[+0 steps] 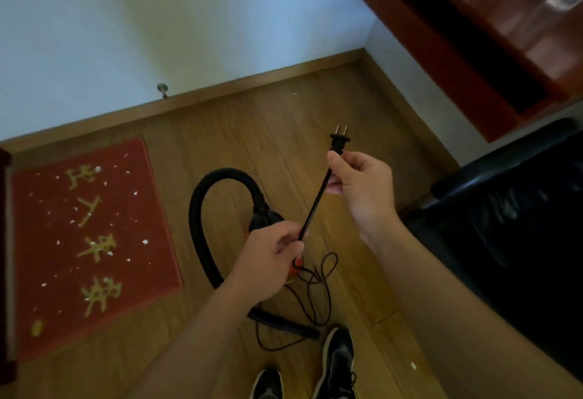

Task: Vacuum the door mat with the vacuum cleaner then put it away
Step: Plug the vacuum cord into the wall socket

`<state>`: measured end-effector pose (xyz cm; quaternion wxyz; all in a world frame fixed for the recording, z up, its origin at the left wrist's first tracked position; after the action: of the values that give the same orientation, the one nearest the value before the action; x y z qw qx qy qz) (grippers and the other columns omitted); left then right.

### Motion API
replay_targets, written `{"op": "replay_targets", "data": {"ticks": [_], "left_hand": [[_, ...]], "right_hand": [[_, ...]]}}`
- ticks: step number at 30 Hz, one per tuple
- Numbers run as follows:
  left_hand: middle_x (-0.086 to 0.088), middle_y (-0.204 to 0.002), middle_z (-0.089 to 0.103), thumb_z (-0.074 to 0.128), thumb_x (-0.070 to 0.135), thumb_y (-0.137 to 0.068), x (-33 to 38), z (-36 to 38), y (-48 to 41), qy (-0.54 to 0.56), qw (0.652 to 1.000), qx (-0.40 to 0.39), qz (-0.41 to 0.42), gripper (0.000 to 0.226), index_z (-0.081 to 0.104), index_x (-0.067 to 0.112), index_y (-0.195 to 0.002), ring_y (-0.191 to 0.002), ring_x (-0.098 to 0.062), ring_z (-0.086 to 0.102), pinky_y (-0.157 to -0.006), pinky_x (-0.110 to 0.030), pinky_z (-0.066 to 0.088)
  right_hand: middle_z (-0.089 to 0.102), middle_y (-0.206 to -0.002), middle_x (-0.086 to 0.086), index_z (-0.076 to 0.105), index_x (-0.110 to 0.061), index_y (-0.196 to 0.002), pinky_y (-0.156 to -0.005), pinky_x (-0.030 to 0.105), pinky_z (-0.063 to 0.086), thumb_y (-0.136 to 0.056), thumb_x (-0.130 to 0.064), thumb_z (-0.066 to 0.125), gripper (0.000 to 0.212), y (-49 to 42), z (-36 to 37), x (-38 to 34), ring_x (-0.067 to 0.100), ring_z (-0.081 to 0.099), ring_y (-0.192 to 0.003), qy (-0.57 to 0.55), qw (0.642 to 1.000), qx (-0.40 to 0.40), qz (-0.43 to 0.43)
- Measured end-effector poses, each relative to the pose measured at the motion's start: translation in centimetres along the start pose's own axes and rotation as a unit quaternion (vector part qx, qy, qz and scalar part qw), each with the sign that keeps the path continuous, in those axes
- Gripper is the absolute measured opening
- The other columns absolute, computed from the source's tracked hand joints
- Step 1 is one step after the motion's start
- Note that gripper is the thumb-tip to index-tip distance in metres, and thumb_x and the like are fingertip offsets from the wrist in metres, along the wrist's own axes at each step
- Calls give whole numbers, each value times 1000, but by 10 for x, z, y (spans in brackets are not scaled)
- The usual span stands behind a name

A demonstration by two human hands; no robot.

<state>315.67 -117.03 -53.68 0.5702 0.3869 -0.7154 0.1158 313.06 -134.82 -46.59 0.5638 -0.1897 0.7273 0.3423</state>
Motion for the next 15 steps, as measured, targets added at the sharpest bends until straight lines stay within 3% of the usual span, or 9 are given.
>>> {"op": "replay_targets", "data": {"ticks": [4,7,10,15], "left_hand": [[4,-82,70,58,7,-99,52,-21,12,-7,999,-17,43,32,68,38,-94,-80,-19,69,-80,-43,57],[5,-83,72,57,9,-101,92,-29,23,-13,997,-20,71,33,65,41,-98,-79,-18,70,-76,-36,58],[6,-83,72,56,10,-102,133,-24,36,-13,995,-50,82,28,65,36,-102,-81,-5,70,-76,-22,56],[5,-87,72,56,10,-102,195,3,60,5,991,-109,77,25,68,33,-104,-86,-7,72,-85,-34,60]], "right_hand": [[73,-83,5,71,-7,-100,-69,25,60,-95,-21,67,15,25,-17,-50,13,71,-73,-28,999,8,-14],[73,-80,2,69,-6,-97,-64,21,59,-94,-20,67,15,45,-38,-85,11,71,-70,-39,999,31,-23],[72,-77,0,69,-10,-92,-65,21,59,-94,-20,66,10,68,-62,-119,9,71,-69,-38,997,57,-38],[70,-74,0,71,-10,-90,-72,33,62,-94,-21,69,12,115,-110,-172,15,68,-69,-58,991,110,-53]]}}
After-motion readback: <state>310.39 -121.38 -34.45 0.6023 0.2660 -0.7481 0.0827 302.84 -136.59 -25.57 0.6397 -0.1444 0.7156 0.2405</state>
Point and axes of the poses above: each hand's wrist, its own y-axis away from the middle knuckle, its own z-axis out of the palm, x = y × z, the point moved 7 cm from there along -y, towards the middle knuckle
